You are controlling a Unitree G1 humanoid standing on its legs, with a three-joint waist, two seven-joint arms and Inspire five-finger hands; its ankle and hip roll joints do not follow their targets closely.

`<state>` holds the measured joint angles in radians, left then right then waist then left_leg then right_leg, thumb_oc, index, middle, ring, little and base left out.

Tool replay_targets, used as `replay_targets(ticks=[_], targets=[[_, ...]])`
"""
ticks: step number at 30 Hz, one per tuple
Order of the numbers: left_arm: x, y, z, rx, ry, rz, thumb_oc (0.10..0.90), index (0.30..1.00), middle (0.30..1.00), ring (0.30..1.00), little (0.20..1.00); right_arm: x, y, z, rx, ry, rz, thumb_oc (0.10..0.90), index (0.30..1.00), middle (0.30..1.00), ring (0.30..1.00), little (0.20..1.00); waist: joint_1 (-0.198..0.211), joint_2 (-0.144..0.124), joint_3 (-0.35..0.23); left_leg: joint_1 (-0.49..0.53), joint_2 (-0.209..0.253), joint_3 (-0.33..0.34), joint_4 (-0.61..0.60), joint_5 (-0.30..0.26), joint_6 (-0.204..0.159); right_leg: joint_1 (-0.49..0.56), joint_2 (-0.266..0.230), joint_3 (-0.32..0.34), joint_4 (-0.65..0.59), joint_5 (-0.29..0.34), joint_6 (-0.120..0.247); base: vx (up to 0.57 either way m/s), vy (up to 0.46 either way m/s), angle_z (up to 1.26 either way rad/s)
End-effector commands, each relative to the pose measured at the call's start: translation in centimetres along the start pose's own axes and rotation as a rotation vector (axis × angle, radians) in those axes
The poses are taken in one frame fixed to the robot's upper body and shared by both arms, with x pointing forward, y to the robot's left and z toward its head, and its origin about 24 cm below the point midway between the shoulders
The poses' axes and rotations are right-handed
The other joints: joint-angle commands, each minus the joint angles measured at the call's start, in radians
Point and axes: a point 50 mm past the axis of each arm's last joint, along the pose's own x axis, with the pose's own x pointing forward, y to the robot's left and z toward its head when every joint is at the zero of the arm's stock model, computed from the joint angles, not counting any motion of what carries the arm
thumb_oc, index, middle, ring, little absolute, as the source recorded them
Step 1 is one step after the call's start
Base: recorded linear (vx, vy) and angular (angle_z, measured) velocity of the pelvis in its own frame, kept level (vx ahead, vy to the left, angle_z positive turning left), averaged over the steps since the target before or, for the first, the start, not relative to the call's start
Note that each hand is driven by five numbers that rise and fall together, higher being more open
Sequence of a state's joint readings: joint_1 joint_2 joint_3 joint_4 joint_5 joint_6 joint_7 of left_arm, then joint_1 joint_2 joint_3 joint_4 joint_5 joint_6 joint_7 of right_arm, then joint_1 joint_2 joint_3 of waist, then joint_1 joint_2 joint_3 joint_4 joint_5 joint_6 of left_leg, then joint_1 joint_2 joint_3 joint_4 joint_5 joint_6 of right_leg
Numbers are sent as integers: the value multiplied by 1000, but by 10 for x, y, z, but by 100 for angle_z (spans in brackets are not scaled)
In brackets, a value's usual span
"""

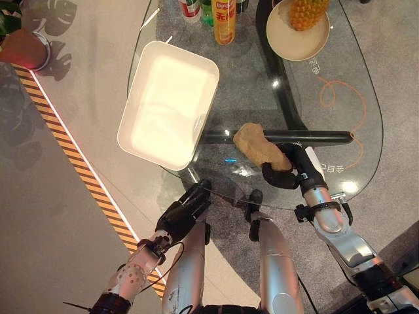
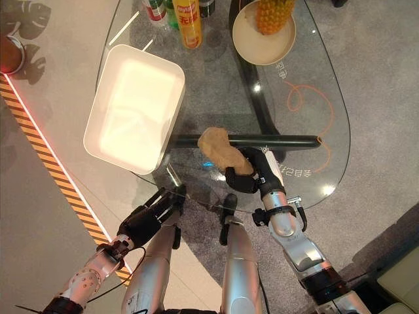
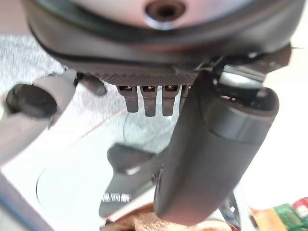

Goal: Wipe the table with a cloth and put it in the basket.

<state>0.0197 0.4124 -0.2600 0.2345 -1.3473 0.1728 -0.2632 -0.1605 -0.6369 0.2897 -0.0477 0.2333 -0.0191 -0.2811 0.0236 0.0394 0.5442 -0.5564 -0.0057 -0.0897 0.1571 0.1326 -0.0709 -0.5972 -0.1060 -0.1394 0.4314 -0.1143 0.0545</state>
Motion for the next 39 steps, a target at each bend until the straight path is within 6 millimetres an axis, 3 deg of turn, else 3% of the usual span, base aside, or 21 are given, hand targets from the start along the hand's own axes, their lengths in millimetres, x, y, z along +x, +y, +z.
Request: replay_targets(ticks=[1,8,22,30,39], targets=[[-19,-18,5,-54,-26,-194,800,900,900,900,900,-6,-18,75,85,-423,-44,100,300,300,300,200,0,-33,-24,42,-38,131,89,-136,51,80,70,-31,-146,82,17,0,0,0],[-23,-29,6,-64,-32,-301,800,900,900,900,900,-17,-21,79,147,-468,-18,100,300,300,300,200,-7,-39,-24,33,-37,139,105,-145,54,75,71,-24,-143,83,17,0,0,0],[-17,-53,26,-28,-96,-384,800,900,900,900,900,-31,0,92,216,-533,191,100,300,300,300,200,-21,-46,-24,-3,-41,146,136,-148,55,43,63,-16,-137,92,21,1,0,-1],[-11,-68,29,-18,-111,-420,800,900,900,900,900,-35,25,104,294,-562,409,100,300,300,300,200,-20,-46,-24,-28,-45,142,151,-144,54,23,59,-10,-130,94,17,0,0,0],[-6,-82,30,-35,-118,-479,800,900,900,900,900,-34,43,100,262,-523,486,100,300,300,300,200,-19,-41,-24,-49,-48,137,162,-142,53,4,57,-9,-123,93,15,0,0,0]])
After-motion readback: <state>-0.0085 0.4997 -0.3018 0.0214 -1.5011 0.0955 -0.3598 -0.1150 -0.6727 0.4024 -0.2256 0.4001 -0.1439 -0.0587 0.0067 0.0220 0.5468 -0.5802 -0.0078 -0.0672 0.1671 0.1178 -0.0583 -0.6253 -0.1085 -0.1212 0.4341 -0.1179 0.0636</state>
